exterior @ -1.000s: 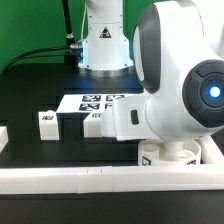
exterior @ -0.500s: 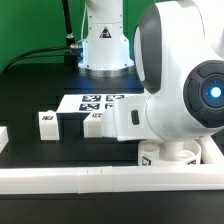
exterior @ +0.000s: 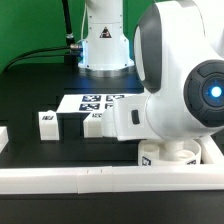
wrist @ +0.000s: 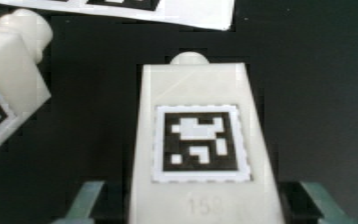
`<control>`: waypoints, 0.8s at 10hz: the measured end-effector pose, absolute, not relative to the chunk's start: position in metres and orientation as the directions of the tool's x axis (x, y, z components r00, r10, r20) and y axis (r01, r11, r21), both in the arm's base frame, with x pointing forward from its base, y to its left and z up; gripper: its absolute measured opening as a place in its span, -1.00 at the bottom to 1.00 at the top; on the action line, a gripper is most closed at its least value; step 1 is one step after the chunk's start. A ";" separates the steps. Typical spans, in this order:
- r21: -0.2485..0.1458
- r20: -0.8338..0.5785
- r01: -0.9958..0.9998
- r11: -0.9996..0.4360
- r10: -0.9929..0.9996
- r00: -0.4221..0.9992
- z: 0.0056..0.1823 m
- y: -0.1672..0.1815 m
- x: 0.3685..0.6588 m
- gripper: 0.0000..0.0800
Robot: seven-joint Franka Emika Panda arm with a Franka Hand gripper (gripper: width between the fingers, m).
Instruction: Assemble stool
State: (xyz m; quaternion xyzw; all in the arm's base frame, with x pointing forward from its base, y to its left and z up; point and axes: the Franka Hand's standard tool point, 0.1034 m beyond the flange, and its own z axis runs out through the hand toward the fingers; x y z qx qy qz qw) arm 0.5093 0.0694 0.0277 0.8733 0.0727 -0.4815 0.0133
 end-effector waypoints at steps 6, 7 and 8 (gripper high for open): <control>-0.060 -0.674 0.156 -0.986 0.155 0.722 0.080 0.074 0.546 -0.16; -0.056 -0.612 0.159 -0.986 0.159 0.775 0.080 0.075 0.551 -0.16; -0.049 -0.512 0.162 -0.986 0.164 0.843 0.085 0.075 0.561 -0.16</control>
Offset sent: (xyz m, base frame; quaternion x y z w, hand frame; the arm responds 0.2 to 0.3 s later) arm 0.0075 0.0041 0.0434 0.0098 -0.0174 -0.0011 0.9998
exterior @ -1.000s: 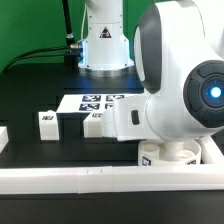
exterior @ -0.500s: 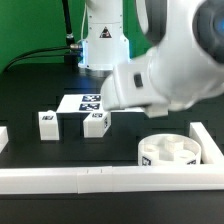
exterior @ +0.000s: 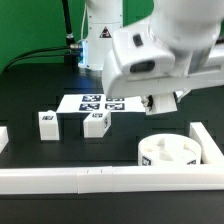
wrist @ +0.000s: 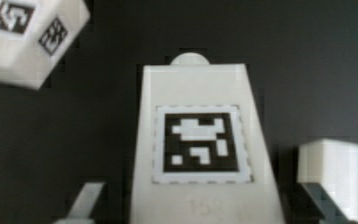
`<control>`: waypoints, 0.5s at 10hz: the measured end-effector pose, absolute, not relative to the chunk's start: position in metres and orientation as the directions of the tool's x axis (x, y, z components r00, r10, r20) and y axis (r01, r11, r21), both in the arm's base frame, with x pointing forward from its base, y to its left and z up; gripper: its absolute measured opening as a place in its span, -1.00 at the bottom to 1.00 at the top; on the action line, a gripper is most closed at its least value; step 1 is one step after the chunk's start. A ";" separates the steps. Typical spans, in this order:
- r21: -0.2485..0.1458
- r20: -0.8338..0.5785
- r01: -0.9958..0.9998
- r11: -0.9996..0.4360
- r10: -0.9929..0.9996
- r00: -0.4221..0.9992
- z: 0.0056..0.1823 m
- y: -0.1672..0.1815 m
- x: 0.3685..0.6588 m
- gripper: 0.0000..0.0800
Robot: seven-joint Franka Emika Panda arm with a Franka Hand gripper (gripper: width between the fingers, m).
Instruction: Assemble stool
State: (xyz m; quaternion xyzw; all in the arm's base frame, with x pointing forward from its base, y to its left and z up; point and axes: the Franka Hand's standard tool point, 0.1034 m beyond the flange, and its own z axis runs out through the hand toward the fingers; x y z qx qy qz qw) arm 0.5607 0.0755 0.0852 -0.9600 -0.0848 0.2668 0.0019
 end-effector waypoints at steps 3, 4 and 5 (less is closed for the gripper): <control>-0.069 -0.363 0.154 -0.986 0.169 0.916 0.156 0.074 0.597 -0.16; -0.060 -0.268 0.156 -0.986 0.167 0.949 0.153 0.075 0.595 -0.16; -0.055 -0.217 0.157 -0.986 0.165 0.962 0.148 0.074 0.593 -0.16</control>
Offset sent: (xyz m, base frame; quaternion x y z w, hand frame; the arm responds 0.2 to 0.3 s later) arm 0.0000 0.0000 0.0000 0.0000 0.1938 0.0000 0.9810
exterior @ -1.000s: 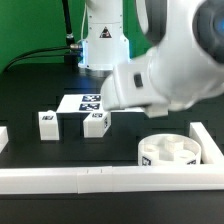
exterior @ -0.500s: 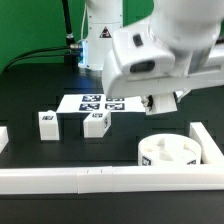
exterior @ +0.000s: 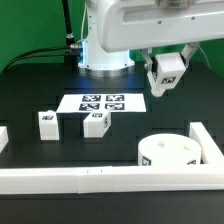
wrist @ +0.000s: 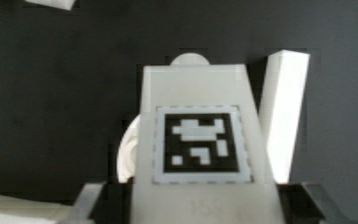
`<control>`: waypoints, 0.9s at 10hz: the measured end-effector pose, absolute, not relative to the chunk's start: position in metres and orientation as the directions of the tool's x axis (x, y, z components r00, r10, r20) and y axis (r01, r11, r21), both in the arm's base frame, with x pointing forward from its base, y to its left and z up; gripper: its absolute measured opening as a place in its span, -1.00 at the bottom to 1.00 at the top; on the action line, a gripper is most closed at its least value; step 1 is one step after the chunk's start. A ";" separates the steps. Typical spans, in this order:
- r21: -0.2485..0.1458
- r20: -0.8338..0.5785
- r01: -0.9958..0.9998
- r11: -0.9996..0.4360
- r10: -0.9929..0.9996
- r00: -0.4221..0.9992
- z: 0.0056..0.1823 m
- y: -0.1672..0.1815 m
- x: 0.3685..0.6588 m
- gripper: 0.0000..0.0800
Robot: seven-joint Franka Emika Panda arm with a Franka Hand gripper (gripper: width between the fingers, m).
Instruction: Assemble stool
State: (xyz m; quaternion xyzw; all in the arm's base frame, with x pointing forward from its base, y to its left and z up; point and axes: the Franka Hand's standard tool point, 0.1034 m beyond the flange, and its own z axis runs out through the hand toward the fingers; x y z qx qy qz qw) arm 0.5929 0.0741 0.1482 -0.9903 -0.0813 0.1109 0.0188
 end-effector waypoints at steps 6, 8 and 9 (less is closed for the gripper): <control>-0.023 0.276 0.186 -0.982 0.173 0.946 0.145 0.088 0.635 -0.16; -0.011 0.466 0.187 -0.982 0.160 0.870 0.147 0.089 0.641 -0.16; -0.016 0.427 0.185 -0.983 0.161 0.890 0.139 0.088 0.632 -0.16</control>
Offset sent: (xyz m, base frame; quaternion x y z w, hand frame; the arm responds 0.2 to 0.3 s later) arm 0.0248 0.0060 -0.0133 -0.0266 0.2089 -0.0371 0.9769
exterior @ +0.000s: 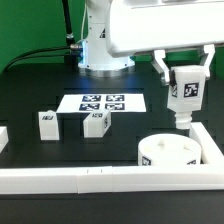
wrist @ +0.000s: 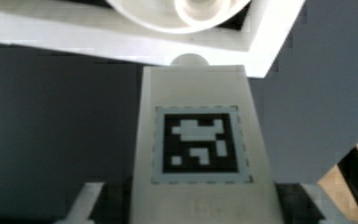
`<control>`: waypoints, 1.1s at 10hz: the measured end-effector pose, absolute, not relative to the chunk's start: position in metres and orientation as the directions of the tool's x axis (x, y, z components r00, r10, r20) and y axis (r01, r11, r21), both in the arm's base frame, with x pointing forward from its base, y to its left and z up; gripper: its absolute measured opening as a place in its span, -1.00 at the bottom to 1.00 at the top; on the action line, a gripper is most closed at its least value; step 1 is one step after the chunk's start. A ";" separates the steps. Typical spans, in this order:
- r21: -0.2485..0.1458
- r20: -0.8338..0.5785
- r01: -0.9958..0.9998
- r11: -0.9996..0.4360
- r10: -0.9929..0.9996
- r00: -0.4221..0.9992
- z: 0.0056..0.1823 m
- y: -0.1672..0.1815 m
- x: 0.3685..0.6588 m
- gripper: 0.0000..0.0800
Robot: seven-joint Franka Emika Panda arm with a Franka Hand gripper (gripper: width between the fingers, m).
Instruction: Assemble stool
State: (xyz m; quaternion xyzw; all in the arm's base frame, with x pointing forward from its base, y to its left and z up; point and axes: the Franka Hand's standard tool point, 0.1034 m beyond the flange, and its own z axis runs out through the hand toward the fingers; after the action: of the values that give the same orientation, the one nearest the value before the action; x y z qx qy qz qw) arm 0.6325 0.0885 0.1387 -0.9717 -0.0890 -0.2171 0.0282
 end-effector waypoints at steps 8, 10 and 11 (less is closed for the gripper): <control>-0.021 0.353 0.203 -0.979 0.183 0.918 0.114 0.100 0.634 -0.16; -0.019 0.340 0.209 -0.978 0.191 0.921 0.112 0.099 0.633 -0.16; -0.018 0.301 0.217 -0.976 0.202 0.932 0.108 0.097 0.633 -0.16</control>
Offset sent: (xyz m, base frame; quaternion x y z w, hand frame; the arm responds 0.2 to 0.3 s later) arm 0.0162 0.0001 -0.0176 -0.0304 -0.0588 0.0107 0.9978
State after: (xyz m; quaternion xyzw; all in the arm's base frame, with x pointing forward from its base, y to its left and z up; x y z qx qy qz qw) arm 0.6326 0.0969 0.1081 -0.9825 -0.1067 -0.1506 0.0255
